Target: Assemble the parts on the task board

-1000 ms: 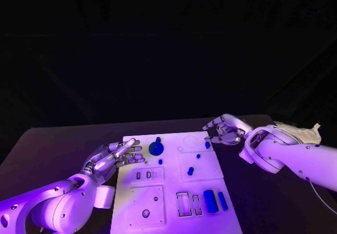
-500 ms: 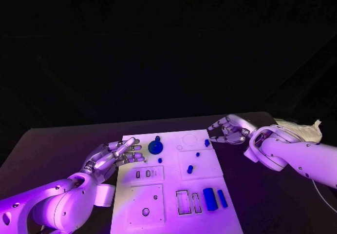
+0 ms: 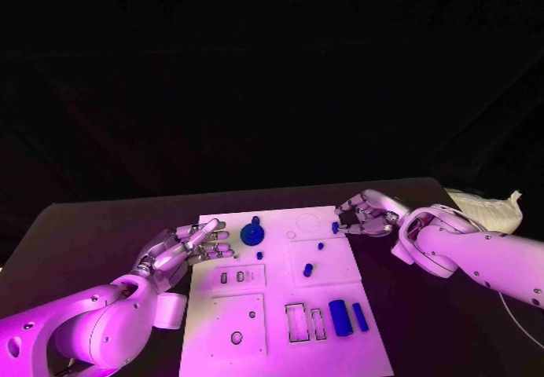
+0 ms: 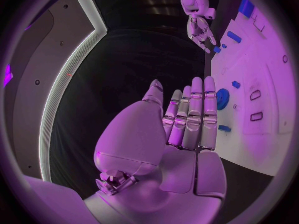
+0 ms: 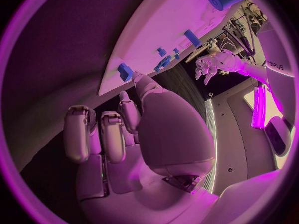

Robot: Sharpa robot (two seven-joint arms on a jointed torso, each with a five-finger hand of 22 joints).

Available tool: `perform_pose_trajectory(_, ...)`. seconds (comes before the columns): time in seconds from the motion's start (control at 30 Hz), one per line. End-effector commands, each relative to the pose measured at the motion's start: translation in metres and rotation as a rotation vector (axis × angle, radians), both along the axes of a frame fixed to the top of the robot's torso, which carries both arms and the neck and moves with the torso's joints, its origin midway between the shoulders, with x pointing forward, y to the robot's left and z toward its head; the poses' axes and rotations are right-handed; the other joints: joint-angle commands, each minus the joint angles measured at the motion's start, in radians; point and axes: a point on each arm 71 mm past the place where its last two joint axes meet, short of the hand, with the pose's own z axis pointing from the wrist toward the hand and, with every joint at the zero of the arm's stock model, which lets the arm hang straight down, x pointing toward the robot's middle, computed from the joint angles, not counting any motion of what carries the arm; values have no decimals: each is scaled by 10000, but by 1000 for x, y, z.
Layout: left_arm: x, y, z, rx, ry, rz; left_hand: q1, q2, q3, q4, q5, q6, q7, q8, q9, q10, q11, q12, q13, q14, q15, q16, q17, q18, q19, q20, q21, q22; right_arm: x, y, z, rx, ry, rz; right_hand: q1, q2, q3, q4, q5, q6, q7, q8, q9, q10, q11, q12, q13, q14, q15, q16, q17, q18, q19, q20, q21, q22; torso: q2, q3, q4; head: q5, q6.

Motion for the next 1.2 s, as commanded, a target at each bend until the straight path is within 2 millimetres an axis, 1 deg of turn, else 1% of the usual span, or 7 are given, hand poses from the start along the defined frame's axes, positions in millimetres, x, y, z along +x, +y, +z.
perform_pose_trajectory(0.03, -1, -2, 1, -163, -76, -189, 80, 5, 21, -58, 21, 62, 5, -56, -13, 84, 13, -38, -10, 69, 3, -60, 15, 117, 78, -20, 5, -17, 0, 4, -3, -268, 69, 252, 114, 34, 25, -61, -48, 53, 59, 18, -3, -23, 20, 59, 110, 942, 77, 57, 2165, -118, -43, -7, -44, 9, -5, -11, 12, -9, -9)
perform_pose_trajectory(0.13, -1, -2, 1, -161, -72, -188, 80, 5, 21, -58, 21, 62, 5, -56, -13, 84, 13, -38, -10, 69, 3, -60, 15, 117, 78, -20, 5, -17, 1, 4, -5, -305, 130, 229, 141, 57, 53, -87, -48, 71, 59, 23, -1, -19, 19, 71, 118, 943, 77, 59, 2170, -118, -41, -8, -42, 14, 0, -10, 23, 18, -2)
perform_pose_trajectory(0.2, -1, -2, 1, -156, -71, -181, 80, 5, 21, -58, 21, 62, 5, -56, -13, 84, 13, -38, -10, 69, 3, -60, 15, 117, 78, -20, 5, -17, 2, 4, -7, -323, 172, 217, 153, 69, 69, -102, -48, 86, 60, 26, 0, -18, 20, 75, 121, 945, 77, 61, 2176, -119, -39, -8, -40, 18, -1, -14, 14, 25, -19)
perform_pose_trajectory(0.43, -1, -2, 1, -153, -68, -177, 80, 5, 21, -58, 21, 62, 5, -56, -13, 84, 13, -38, -10, 69, 3, -60, 15, 117, 78, -20, 5, -17, 4, 4, -11, -366, 284, 176, 172, 138, 139, -143, -48, 184, 56, 55, 13, -5, 17, 108, 142, 949, 77, 68, 2195, -120, -35, -8, -35, 29, -1, -7, 4, 40, -29)
perform_pose_trajectory(0.8, 0, -2, 1, -157, -68, -185, 80, 5, 21, -58, 21, 62, 5, -56, -13, 84, 13, -38, -10, 69, 3, -60, 15, 117, 78, -20, 5, -17, 6, 6, -20, -436, 496, 176, 148, 235, 278, -230, -73, 543, -20, 154, 55, 28, -40, 190, 197, 958, 37, 86, 2242, -124, -18, -31, -19, 63, -11, -1, -4, 95, -72)
perform_pose_trajectory(1.0, 0, -2, 1, -160, -65, -192, 80, 5, 21, -58, 21, 62, 5, -56, -13, 84, 13, -38, -10, 69, 3, -60, 15, 117, 78, -20, 5, -17, 7, 9, -23, -428, 516, 176, 121, 262, 310, -247, -129, 624, -43, 165, 59, 45, -58, 223, 219, 963, 22, 94, 2265, -127, -9, -44, -12, 79, -5, -5, 11, 75, -64)
perform_pose_trajectory(1.2, 0, -2, 1, -160, -60, -199, 80, 5, 21, -58, 21, 62, 5, -56, -13, 84, 13, -38, -10, 69, 3, -60, 15, 117, 78, -20, 5, -17, 8, 10, -24, -419, 502, 151, 96, 298, 341, -254, -152, 686, -61, 172, 62, 67, -72, 267, 247, 967, 10, 102, 2284, -130, 2, -54, -5, 96, -3, -8, 5, 70, -68)
